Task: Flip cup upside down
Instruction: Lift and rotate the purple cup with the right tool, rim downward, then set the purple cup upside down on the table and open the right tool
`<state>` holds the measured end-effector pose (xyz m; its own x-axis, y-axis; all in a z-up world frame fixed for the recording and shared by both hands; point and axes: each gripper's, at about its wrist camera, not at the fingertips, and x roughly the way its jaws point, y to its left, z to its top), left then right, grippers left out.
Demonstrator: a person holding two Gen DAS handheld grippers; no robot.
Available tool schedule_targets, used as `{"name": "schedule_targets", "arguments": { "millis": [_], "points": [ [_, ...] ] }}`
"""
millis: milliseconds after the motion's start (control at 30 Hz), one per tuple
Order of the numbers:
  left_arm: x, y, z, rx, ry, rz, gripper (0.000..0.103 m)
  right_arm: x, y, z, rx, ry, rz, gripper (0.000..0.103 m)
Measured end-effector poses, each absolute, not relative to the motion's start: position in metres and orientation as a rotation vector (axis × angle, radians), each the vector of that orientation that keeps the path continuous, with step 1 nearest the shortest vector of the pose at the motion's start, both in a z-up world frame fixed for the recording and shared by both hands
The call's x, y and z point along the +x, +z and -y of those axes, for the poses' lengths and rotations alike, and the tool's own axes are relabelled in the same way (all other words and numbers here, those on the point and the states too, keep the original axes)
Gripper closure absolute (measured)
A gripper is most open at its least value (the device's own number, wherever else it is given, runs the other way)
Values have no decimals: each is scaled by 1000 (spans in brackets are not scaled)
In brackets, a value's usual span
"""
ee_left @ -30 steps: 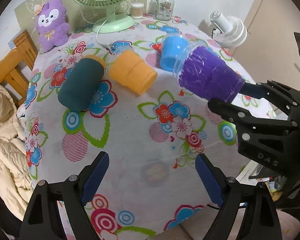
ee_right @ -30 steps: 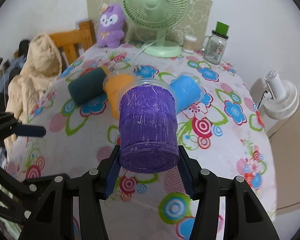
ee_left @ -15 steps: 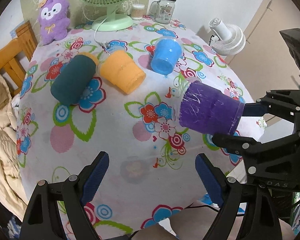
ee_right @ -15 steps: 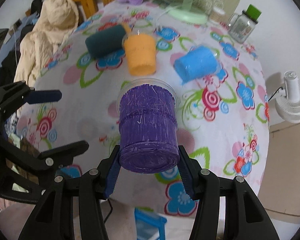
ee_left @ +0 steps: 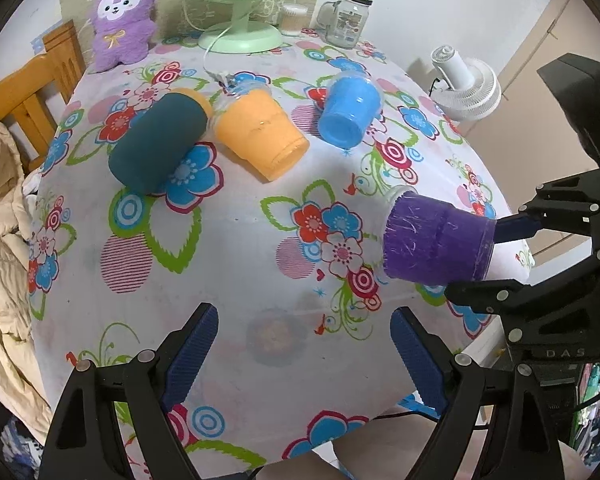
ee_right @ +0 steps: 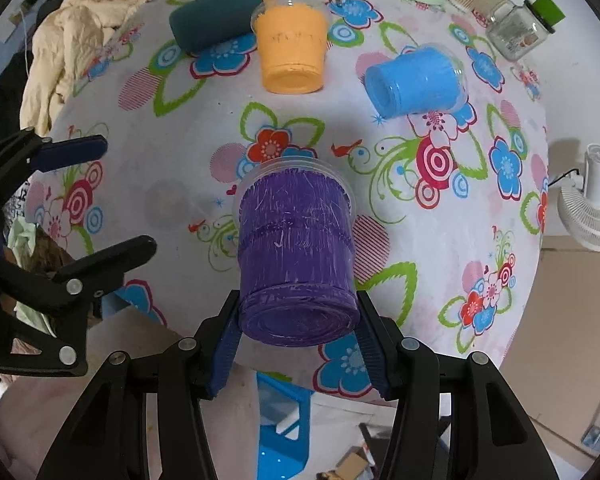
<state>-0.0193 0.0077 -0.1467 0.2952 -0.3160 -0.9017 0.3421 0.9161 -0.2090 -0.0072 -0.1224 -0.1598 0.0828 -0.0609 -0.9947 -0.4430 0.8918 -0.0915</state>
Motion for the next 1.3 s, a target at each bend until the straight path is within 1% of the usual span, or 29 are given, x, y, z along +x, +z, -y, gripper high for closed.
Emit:
{"name": "schedule_targets", "arguments": {
  "millis": [333,533,567,633,667,733,800,1000,1167,1200,1267,1300],
  "points": [
    [-4,-156,-18,-1,-423,-1215,13,18,-177,104,-454,327,-1548,46],
    [8,-160,-27,-36,-407,-1231,13,33,-179,95,-478,333,-1555,44],
    [10,-161,-28,-41,-406,-1234,13,35,-179,94,-481,337,-1556,43],
    [13,-162,-30,-47,-406,-1238,13,39,-182,90,-492,348,-1560,30],
    [15,-162,-31,-46,-404,-1241,13,40,-182,89,-495,353,-1555,28],
    [17,-162,-32,-51,-401,-1244,13,43,-181,87,-512,349,-1531,24],
    [18,-160,-34,-56,-404,-1241,13,44,-178,88,-503,340,-1507,22],
    [17,-145,-26,-4,-449,-1217,13,39,-162,104,-326,334,-1400,20],
    [9,-127,-18,33,-486,-1184,13,22,-145,120,-226,302,-1236,20],
    [7,-124,-17,39,-489,-1176,11,19,-142,124,-206,288,-1206,20],
    [1,-117,-14,60,-483,-1162,9,11,-136,134,-159,255,-1157,14],
    [-1,-114,-13,66,-483,-1155,8,8,-134,139,-133,239,-1141,10]
  ]
}}
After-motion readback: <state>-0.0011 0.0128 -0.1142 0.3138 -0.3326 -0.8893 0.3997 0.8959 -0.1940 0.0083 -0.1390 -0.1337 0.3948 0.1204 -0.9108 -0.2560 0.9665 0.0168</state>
